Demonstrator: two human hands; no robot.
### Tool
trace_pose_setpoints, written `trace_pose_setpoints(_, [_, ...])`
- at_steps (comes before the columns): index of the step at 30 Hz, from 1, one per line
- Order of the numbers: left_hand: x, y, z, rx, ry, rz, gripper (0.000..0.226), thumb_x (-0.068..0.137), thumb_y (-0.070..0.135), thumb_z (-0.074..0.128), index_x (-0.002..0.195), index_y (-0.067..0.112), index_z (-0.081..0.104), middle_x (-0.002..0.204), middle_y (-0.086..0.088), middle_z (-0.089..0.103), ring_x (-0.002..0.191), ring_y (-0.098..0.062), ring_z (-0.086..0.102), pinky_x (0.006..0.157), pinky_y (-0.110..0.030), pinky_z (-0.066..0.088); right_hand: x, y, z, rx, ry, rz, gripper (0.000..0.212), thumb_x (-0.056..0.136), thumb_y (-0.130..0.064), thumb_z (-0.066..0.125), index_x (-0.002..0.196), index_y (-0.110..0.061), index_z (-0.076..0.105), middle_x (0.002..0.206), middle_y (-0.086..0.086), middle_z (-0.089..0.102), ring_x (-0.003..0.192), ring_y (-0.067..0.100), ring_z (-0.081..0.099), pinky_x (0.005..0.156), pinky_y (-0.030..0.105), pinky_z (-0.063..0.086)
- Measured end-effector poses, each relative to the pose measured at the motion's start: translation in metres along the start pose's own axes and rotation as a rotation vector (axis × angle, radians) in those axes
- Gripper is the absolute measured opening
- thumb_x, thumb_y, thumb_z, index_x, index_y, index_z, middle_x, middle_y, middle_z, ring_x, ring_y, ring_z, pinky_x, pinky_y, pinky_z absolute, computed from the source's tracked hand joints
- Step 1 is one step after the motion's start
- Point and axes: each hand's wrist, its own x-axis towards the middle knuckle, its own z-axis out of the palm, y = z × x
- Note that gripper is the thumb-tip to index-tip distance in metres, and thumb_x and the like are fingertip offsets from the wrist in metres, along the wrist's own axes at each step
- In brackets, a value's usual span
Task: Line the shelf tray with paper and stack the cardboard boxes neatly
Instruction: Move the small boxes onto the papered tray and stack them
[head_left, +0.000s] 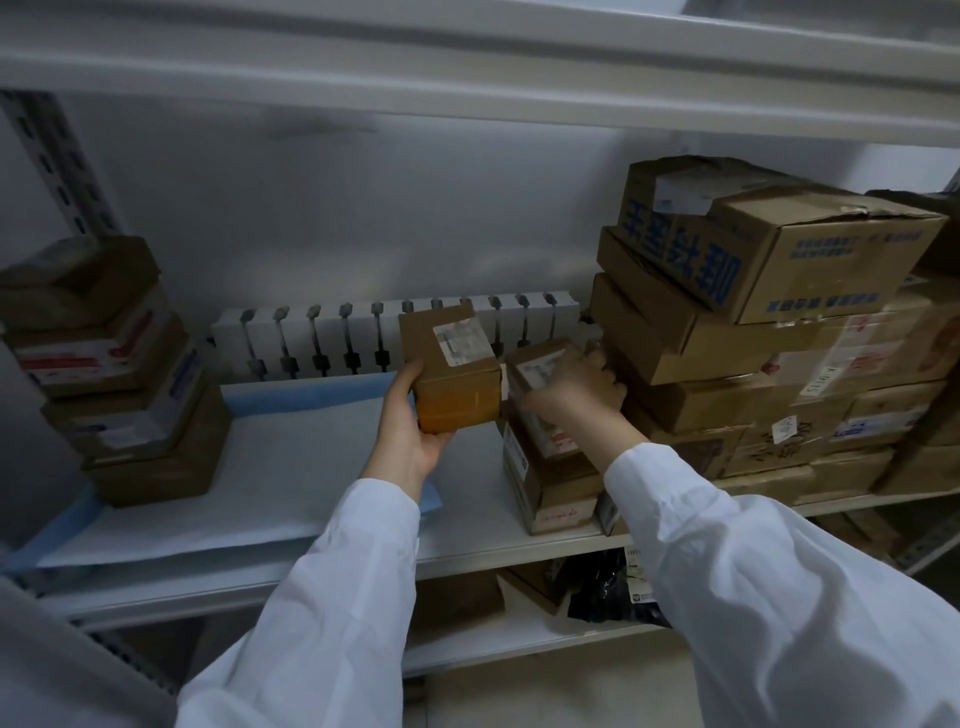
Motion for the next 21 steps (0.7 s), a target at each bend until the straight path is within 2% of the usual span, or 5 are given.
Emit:
trace_pose_setpoints(4, [0.003, 0.003, -0.011, 0.050, 0.050, 0.002, 0.033, 0.088, 0.039, 0.059, 0.116, 0.025, 0.051, 0.107, -0.009, 0.063, 0.106, -0.034, 0.058, 0.100, -0.051, 0.042, -0.003, -0.017, -0.005, 0.158, 0.055, -0.011, 0.094, 0.076, -0.054, 0.066, 0.146, -0.016, 0.017, 0.146, 0.016, 0.024, 0.131, 0.035, 0.034, 0.102, 0.044, 0.037])
trace_pose_setpoints(7, [0.003, 0.008, -0.021, 0.106, 0.078, 0.014, 0.044, 0.087, 0.043, 0.058, 0.127, 0.027, 0.047, 0.122, -0.009, 0.059, 0.116, -0.036, 0.053, 0.104, -0.057, 0.034, -0.005, -0.028, -0.009, 0.237, 0.132, -0.047, 0.095, 0.077, -0.055, 0.064, 0.146, -0.016, 0.014, 0.147, 0.016, 0.019, 0.132, 0.037, 0.030, 0.103, 0.046, 0.036])
trace_pose_setpoints(12, [0.005, 0.026, -0.041, 0.177, 0.083, 0.065, 0.051, 0.088, 0.041, 0.058, 0.135, 0.028, 0.041, 0.129, -0.010, 0.056, 0.114, -0.035, 0.053, 0.093, -0.052, 0.045, -0.012, -0.058, -0.013, 0.369, 0.242, -0.140, 0.085, 0.076, -0.060, 0.060, 0.141, -0.019, 0.025, 0.140, 0.011, 0.031, 0.125, 0.032, 0.041, 0.092, 0.043, 0.047])
trace_pose_setpoints(17, [0.002, 0.040, -0.053, 0.197, 0.132, 0.113, 0.050, 0.087, 0.032, 0.060, 0.134, 0.026, 0.043, 0.123, -0.011, 0.058, 0.096, -0.028, 0.058, 0.074, -0.038, 0.048, -0.024, -0.098, -0.011, 0.506, 0.101, -0.190, 0.076, 0.076, -0.057, 0.060, 0.138, -0.022, 0.031, 0.138, 0.009, 0.033, 0.121, 0.030, 0.046, 0.091, 0.041, 0.048])
trace_pose_setpoints(21, [0.004, 0.054, -0.072, 0.188, 0.154, 0.128, 0.051, 0.087, 0.031, 0.059, 0.135, 0.025, 0.043, 0.124, -0.011, 0.055, 0.093, -0.027, 0.056, 0.073, -0.038, 0.046, -0.033, -0.124, -0.002, 0.489, 0.010, -0.217, 0.079, 0.076, -0.062, 0.059, 0.138, -0.020, 0.035, 0.140, 0.010, 0.033, 0.122, 0.031, 0.046, 0.087, 0.033, 0.045])
